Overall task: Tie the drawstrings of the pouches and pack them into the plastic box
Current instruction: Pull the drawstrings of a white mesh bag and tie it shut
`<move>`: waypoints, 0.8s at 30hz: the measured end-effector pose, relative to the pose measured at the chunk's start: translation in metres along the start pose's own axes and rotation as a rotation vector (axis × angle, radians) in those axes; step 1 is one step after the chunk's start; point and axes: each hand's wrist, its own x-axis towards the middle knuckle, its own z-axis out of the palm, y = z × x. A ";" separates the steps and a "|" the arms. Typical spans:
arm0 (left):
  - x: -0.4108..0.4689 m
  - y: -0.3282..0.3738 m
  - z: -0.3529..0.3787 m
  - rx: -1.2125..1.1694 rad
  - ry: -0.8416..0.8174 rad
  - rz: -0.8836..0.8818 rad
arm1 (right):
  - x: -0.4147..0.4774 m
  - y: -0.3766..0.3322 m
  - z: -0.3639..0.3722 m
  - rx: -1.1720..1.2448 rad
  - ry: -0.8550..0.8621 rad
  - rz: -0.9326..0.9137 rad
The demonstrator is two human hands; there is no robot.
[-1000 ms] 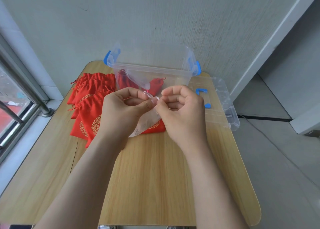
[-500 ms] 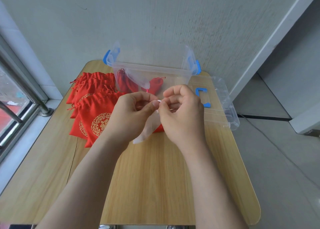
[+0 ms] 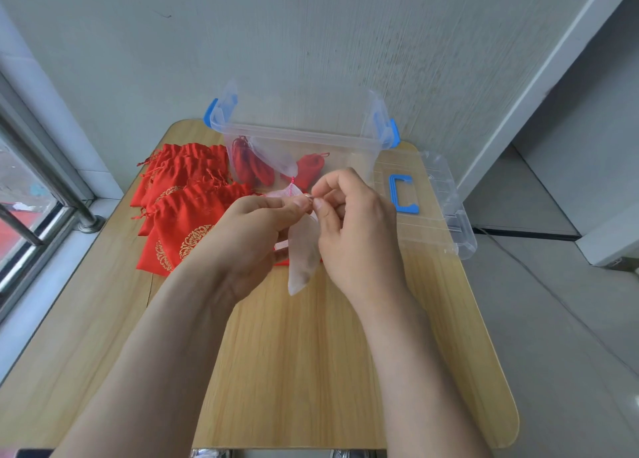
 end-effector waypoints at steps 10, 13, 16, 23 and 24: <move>-0.002 0.002 -0.001 -0.018 0.098 -0.100 | -0.001 0.002 -0.001 -0.094 -0.039 -0.043; -0.003 0.002 -0.004 0.039 0.099 -0.103 | -0.001 0.005 -0.003 -0.111 -0.070 -0.037; -0.004 0.002 -0.006 0.090 0.092 -0.100 | -0.002 0.008 -0.006 -0.123 -0.099 -0.025; -0.004 0.000 -0.011 0.213 0.062 -0.080 | -0.002 0.012 -0.010 -0.126 -0.150 0.055; -0.004 0.000 -0.011 0.237 0.050 -0.065 | -0.002 0.013 -0.010 -0.099 -0.159 0.084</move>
